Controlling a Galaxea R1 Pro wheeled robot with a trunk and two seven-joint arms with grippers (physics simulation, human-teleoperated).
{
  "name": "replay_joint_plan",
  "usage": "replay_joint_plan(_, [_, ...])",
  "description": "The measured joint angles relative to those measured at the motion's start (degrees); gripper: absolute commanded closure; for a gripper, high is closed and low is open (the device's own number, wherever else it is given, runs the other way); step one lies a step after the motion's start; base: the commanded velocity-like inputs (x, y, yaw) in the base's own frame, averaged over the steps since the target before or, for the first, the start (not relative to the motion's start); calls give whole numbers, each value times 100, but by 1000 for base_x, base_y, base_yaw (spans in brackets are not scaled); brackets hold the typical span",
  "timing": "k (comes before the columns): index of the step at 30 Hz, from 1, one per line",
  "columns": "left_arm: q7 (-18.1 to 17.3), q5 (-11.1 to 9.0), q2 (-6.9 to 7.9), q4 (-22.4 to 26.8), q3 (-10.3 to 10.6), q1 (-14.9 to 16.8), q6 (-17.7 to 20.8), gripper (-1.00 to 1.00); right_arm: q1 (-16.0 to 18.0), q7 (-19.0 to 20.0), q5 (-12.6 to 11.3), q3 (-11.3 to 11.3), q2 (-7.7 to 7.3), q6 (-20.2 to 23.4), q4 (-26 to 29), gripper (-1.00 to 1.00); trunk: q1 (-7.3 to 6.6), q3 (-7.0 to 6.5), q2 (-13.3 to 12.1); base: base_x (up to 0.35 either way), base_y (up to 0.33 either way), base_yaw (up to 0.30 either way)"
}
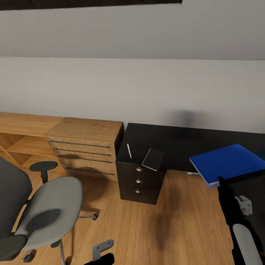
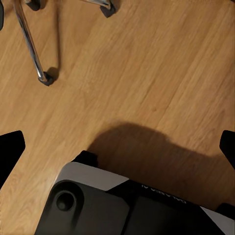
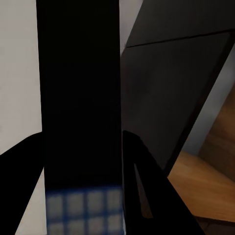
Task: In the bedroom, organize the workspace by keeping the computer under the desk, ensuring the monitor is on the desk, placing the keyboard on the desk next to the monitor, placing the mouse on the desk next to the keyboard, moving the folder from the swivel chair onto the desk next to the mouse, stacking the notebook on top of the folder with the pen on top of the notebook, and positioning the swivel chair next to the desk.
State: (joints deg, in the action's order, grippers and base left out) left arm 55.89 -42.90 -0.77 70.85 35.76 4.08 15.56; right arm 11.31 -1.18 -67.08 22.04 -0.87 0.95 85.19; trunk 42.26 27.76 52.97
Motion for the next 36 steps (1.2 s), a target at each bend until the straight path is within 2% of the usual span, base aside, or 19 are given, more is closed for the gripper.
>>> replay_joint_plan(4, [0,0,-36,-31,22,0,-2,-100,0,0,0,0,0,0,0,100,-1,-36,0,49,0,-71])
replay_joint_plan(11, [0,14,-128,-181,61,0,-8,-100,1,7,0,0,0,0,5,100,-3,-98,0,282,0,-103])
replay_joint_plan(18, [0,-15,-127,-256,39,0,-11,-100,0,-2,0,4,-5,5,7,100,-3,-157,0,302,0,-133])
replay_joint_plan(20, [0,-21,-118,-455,38,0,-33,-100,0,-5,0,11,-7,6,8,100,-2,-173,0,158,0,-153])
replay_joint_plan(23, [-21,-19,-125,-1091,45,-1,-260,-100,0,-12,-1,15,-11,7,12,100,-1,-196,0,69,0,-162])
replay_joint_plan(26, [-229,-21,-130,-1723,150,-1,-605,-100,0,-17,-1,17,-10,10,11,100,0,-219,0,24,0,-160])
replay_joint_plan(28, [-396,-29,-126,-1928,197,-1,-718,-100,0,-20,-1,17,-12,12,13,100,0,-232,0,11,0,-107])
replay_joint_plan(31, [-907,-42,-118,-2361,226,-1,-859,-100,0,-17,-1,12,-16,15,11,100,0,-241,0,5,0,-48])
replay_joint_plan(35, [-1346,-41,-113,-2788,213,-1,-916,-100,0,-23,-2,3,-13,16,10,100,0,-245,0,1,0,-13])
replay_joint_plan(36, [-1478,-36,-109,-2986,202,-1,-1070,-100,0,-19,-2,-14,-13,16,10,100,0,-245,0,0,0,-2])
